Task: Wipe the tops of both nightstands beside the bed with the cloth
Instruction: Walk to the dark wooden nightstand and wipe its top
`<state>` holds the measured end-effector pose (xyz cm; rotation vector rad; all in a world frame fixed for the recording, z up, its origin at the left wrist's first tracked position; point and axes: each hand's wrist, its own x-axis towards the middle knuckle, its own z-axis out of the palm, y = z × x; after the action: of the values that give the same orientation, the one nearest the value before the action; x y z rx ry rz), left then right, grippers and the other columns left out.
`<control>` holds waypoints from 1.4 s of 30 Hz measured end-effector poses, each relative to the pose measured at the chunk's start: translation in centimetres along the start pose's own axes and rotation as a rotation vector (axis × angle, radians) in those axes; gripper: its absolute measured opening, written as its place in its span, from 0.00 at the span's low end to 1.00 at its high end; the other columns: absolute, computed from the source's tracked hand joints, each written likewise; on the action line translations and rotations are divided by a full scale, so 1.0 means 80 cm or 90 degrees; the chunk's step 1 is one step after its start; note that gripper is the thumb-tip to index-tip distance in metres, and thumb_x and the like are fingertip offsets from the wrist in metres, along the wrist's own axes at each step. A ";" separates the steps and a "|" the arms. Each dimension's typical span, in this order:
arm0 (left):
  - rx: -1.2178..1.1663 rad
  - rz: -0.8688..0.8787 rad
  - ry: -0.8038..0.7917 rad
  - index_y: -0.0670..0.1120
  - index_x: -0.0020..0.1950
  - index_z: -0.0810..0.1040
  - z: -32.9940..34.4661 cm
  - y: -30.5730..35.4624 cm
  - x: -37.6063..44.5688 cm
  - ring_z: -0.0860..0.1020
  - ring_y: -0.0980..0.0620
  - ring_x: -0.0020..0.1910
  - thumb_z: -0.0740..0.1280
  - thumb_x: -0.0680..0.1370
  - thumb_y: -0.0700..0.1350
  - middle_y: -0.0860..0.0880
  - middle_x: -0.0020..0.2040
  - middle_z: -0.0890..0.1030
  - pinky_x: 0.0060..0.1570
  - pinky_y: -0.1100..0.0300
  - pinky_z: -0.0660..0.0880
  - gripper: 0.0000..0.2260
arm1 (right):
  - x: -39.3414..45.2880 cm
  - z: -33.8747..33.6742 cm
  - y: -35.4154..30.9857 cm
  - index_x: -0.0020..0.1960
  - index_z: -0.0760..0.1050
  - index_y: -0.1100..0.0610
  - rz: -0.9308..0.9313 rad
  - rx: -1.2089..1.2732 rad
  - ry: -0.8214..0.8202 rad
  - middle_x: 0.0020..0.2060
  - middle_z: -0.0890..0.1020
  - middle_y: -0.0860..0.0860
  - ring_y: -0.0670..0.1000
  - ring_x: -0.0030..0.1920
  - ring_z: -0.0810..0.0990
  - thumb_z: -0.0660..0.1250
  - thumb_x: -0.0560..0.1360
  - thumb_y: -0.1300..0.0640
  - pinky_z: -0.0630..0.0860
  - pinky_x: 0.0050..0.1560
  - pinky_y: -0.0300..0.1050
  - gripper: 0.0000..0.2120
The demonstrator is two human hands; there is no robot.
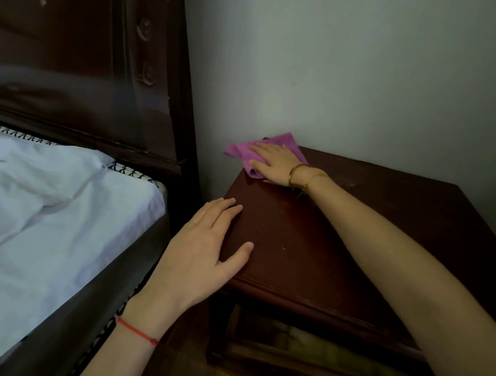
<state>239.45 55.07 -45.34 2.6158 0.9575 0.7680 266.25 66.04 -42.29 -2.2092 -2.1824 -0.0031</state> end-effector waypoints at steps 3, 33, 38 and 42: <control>0.008 0.001 0.005 0.54 0.76 0.62 0.001 0.000 0.000 0.52 0.63 0.75 0.51 0.76 0.68 0.59 0.76 0.60 0.71 0.68 0.48 0.32 | -0.022 0.006 -0.004 0.77 0.52 0.48 -0.105 0.023 0.005 0.77 0.55 0.47 0.48 0.76 0.52 0.48 0.80 0.39 0.44 0.74 0.50 0.28; 0.058 0.007 -0.028 0.46 0.73 0.68 -0.008 0.014 0.014 0.63 0.53 0.73 0.50 0.71 0.65 0.50 0.73 0.69 0.69 0.66 0.53 0.37 | -0.192 -0.003 -0.017 0.77 0.46 0.44 -0.121 0.039 0.006 0.77 0.50 0.44 0.45 0.76 0.48 0.47 0.79 0.38 0.41 0.75 0.48 0.29; 0.062 -0.013 -0.028 0.46 0.73 0.68 0.001 0.019 0.022 0.64 0.53 0.72 0.54 0.73 0.64 0.50 0.72 0.69 0.70 0.62 0.58 0.34 | -0.202 -0.016 0.033 0.77 0.48 0.46 0.048 0.031 -0.031 0.77 0.52 0.47 0.49 0.76 0.50 0.46 0.79 0.36 0.42 0.74 0.49 0.30; 0.088 -0.023 0.003 0.47 0.71 0.71 0.007 0.018 0.022 0.67 0.51 0.69 0.53 0.72 0.65 0.50 0.68 0.72 0.68 0.56 0.65 0.34 | -0.229 -0.011 0.012 0.77 0.47 0.45 0.030 0.029 -0.019 0.77 0.51 0.47 0.49 0.76 0.49 0.46 0.79 0.38 0.42 0.74 0.49 0.29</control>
<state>241.66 55.12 -44.51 2.7062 1.0939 0.7234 267.01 47.69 -41.91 -2.2507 -2.1220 0.0806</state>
